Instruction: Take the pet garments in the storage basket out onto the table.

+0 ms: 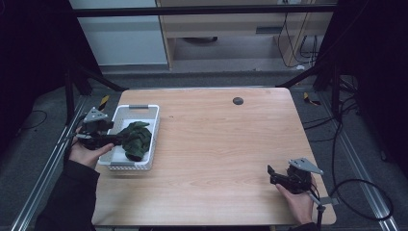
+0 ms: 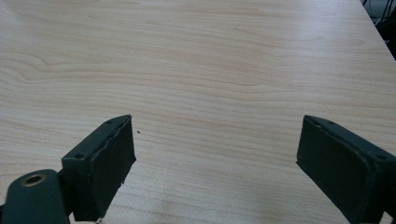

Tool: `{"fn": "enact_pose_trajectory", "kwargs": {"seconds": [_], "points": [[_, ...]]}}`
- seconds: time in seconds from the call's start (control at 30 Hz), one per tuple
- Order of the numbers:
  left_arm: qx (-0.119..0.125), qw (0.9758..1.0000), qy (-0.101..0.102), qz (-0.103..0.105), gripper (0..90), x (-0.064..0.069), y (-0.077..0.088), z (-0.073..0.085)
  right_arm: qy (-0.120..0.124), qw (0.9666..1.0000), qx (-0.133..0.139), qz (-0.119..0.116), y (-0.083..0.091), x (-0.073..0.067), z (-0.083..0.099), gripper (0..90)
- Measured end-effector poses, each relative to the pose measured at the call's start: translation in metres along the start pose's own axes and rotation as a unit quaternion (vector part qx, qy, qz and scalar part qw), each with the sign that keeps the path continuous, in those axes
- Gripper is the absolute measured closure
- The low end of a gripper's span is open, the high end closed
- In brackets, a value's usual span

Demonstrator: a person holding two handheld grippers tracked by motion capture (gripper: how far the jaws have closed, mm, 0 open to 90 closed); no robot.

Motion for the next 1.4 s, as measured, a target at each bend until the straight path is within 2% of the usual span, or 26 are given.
{"fn": "enact_pose_trajectory", "kwargs": {"seconds": [0.2, 0.3, 0.43, 0.7, 0.93, 1.23, 1.4], "points": [[-0.011, 0.9999, 0.004, 0.006, 23.9, -0.011, -0.003, 0.0, 0.003, 1.0, 0.0, 0.0, -0.001, 0.0, 0.0, 11.1], [-0.026, 0.9996, -0.006, 0.005, 23.7, -0.016, -0.006, 0.0, 0.003, 1.0, -0.001, 0.0, -0.001, 0.0, 0.0, 10.9], [-0.035, 0.9993, -0.011, 0.012, 23.0, -0.02, -0.01, -0.002, 0.005, 1.0, -0.003, 0.0, -0.002, 0.0, 0.0, 10.7], [-0.058, 0.998, -0.02, 0.017, 20.5, -0.021, -0.021, -0.006, 0.003, 1.0, -0.005, 0.0, -0.002, 0.0, 0.001, 10.6], [-0.073, 0.9965, -0.037, 0.02, 19.6, -0.02, -0.028, -0.008, 0.004, 1.0, -0.006, -0.001, -0.002, 0.0, 0.001, 10.3], [-0.094, 0.9945, -0.041, 0.023, 18.3, -0.022, -0.037, -0.008, 0.004, 1.0, -0.007, 0.0, -0.002, 0.0, 0.001, 10.2], [-0.108, 0.9926, -0.049, 0.026, 16.7, -0.023, -0.043, -0.005, 0.006, 0.9999, -0.008, 0.0, -0.003, 0.001, 0.001, 10.0]]}}
Point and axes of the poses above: each handheld gripper's, and its own axes: y roughly backward along the jaws, z roughly out of its underside, x roughly to its right, the point moved 3 cm from there along -y, roughly forward along the jaws
